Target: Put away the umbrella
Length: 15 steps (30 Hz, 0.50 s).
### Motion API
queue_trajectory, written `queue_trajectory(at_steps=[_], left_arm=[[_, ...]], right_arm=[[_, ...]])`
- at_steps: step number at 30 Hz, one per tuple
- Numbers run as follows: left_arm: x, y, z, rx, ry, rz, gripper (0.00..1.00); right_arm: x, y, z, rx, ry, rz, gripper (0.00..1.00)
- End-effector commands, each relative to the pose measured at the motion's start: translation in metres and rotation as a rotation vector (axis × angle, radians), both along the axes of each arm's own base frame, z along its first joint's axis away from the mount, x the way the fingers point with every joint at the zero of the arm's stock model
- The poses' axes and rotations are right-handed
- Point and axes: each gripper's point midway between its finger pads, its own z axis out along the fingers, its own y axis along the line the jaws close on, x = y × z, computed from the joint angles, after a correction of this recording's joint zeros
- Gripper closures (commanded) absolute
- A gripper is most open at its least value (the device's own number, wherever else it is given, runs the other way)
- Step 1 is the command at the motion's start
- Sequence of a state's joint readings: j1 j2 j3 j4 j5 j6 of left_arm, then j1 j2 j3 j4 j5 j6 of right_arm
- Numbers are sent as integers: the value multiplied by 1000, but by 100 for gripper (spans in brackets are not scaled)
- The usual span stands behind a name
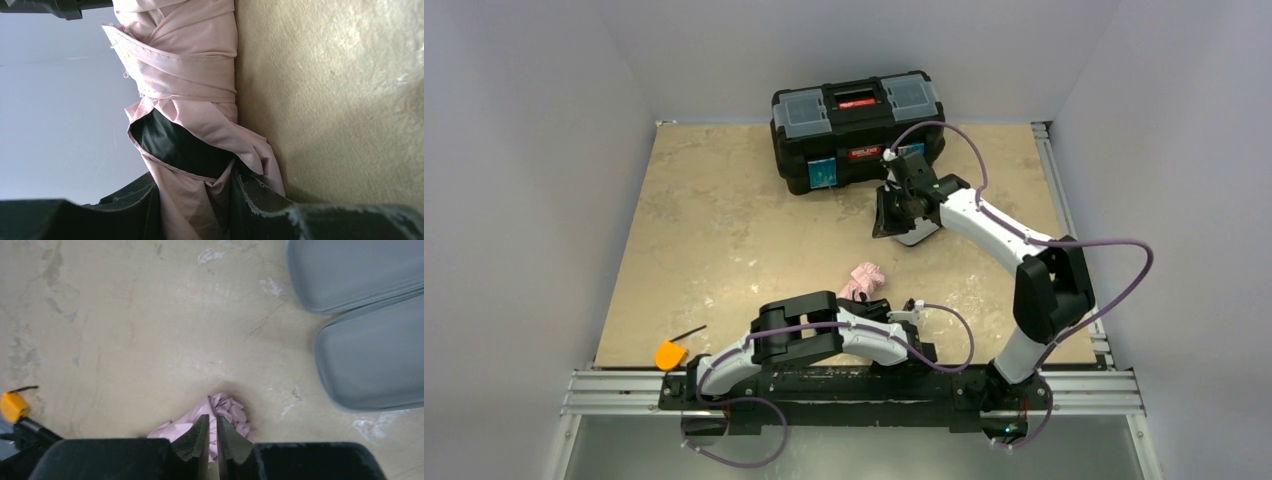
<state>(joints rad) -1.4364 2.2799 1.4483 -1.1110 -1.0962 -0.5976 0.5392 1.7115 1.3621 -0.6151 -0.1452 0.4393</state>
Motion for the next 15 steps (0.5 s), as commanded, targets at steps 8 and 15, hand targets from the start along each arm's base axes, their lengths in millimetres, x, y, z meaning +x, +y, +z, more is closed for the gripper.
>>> queue_trajectory(at_steps=[8, 15], left_arm=[[-19, -5, -42, -68, 149, 52, 100], [-19, -5, -42, -68, 149, 51, 100]], right_arm=[[-42, 36, -21, 146, 124, 96, 100], [-48, 40, -28, 155, 143, 112, 100]])
